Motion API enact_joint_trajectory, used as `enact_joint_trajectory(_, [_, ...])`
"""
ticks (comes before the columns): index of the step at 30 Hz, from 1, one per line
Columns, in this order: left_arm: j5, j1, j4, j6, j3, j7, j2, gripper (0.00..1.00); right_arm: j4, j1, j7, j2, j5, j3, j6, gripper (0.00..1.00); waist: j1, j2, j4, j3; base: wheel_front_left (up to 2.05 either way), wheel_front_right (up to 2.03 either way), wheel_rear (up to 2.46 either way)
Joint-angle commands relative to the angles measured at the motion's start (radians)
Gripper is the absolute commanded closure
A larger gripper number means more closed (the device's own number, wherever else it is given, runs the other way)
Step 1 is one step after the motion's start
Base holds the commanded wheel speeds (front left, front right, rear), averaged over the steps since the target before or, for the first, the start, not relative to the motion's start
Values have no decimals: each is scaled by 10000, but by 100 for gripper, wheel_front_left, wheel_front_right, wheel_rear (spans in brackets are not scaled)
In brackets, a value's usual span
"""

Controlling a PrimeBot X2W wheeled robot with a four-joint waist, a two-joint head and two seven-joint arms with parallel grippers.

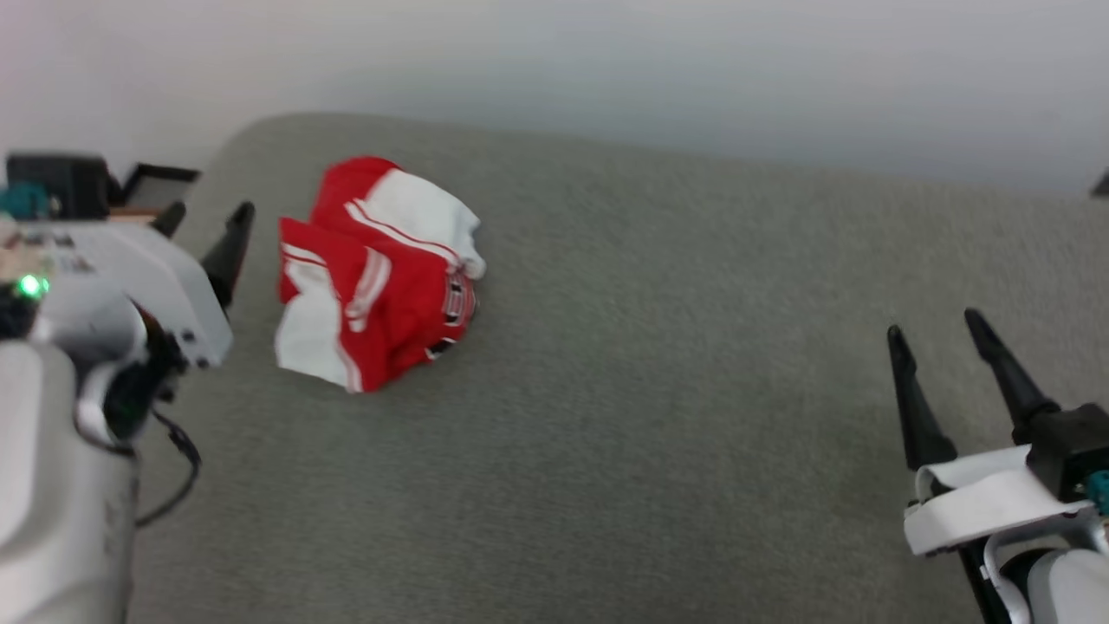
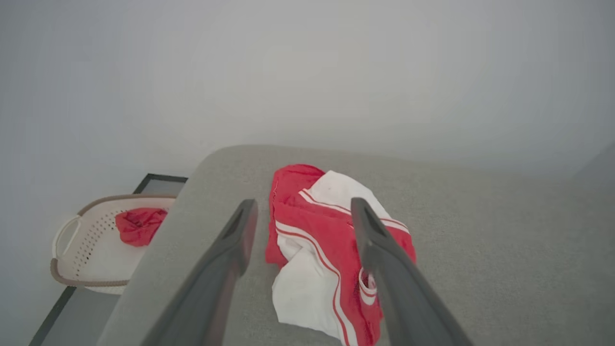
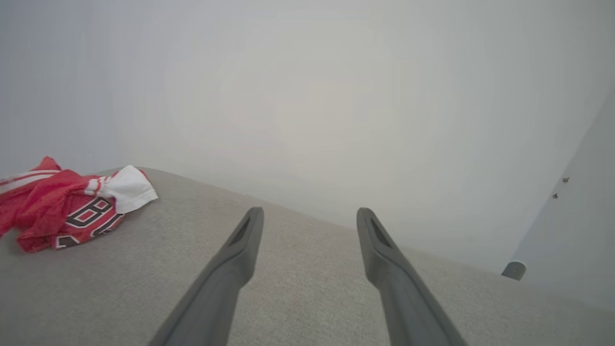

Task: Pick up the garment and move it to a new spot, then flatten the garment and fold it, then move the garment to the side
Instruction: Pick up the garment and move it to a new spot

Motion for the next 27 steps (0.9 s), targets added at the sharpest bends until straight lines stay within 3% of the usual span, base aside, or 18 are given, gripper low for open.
enact_joint_trajectory(1, [-146,-339,194,-21,-64,335,86,0,-22,-211,-67,-18,59,-68,1,0,0,-1,-1252,1428,0,0,0])
enact_joint_trajectory(6, [-234,-1258,1082,-24,-425,1973,670,0,0,-573,-209,27,144,4,-1,0,0,-1,-1825,2225,0,0,0])
enact_joint_trajectory(13, [-569,-1931,2125,165,-687,4073,887,0,2,-924,-390,141,172,66,-1,0,0,-1,-2308,3024,0,0,0])
enact_joint_trajectory(21, [-777,-2349,2987,606,-698,4976,788,0,21,-1240,-459,109,244,123,-1,0,0,-1,-2538,3577,0,0,0])
enact_joint_trajectory(27, [-715,-2217,3850,844,-871,4935,522,0,84,-1438,-489,137,270,268,-1,0,0,-1,-2703,3775,0,0,0])
